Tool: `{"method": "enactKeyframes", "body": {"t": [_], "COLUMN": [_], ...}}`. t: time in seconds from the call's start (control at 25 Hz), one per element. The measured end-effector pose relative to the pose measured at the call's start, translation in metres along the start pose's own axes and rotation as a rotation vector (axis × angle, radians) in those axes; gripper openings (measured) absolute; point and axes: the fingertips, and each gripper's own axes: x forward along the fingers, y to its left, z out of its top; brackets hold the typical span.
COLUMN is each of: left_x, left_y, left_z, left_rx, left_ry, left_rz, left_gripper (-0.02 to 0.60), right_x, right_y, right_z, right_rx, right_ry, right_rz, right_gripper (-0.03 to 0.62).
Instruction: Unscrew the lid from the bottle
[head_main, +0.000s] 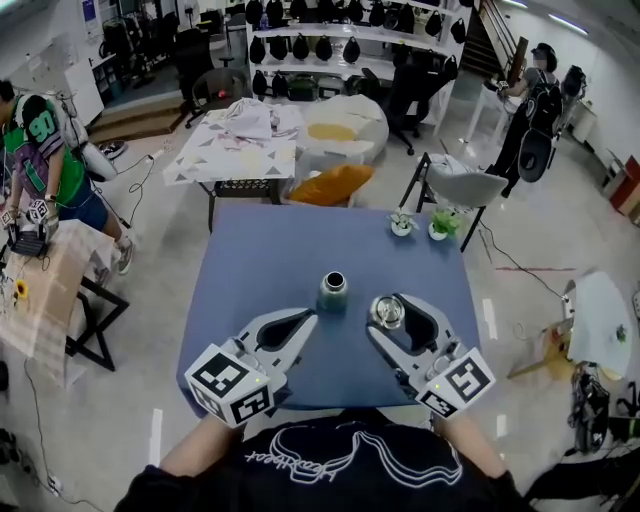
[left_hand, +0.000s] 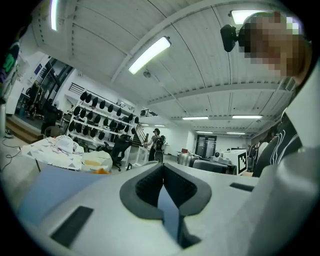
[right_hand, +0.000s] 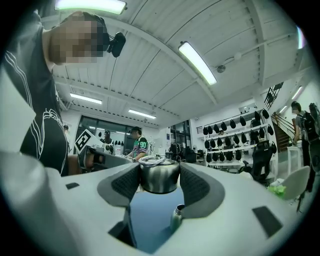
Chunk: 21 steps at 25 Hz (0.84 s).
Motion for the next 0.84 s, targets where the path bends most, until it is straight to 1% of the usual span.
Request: {"method": "enactKeyframes", "body": {"t": [0.2, 0.32, 0.84], "left_x": [0.002, 0.004, 0.011], "left_y": [0.000, 0.000, 0.015], "left_z": [-0.006, -0.008, -0.013], "left_rx": [-0.019, -0.024, -0.055], "left_ry": [0.010, 0.016, 0.024], "left_rz": [0.017, 0.014, 0.050], "left_gripper": [0.006, 0.006, 0.006], "right_x": [-0.001, 0.000, 0.010], "right_y": [-0.004, -0.005, -0.013], "right_z": [-0.003, -0.004, -0.011], "right_rx": [0.013, 0.001, 0.014], "right_ry": [0.001, 0.006, 0.021], "right_rz": [-0.006, -0.004, 0.014], "right_gripper": [0.253, 0.253, 0.253]}}
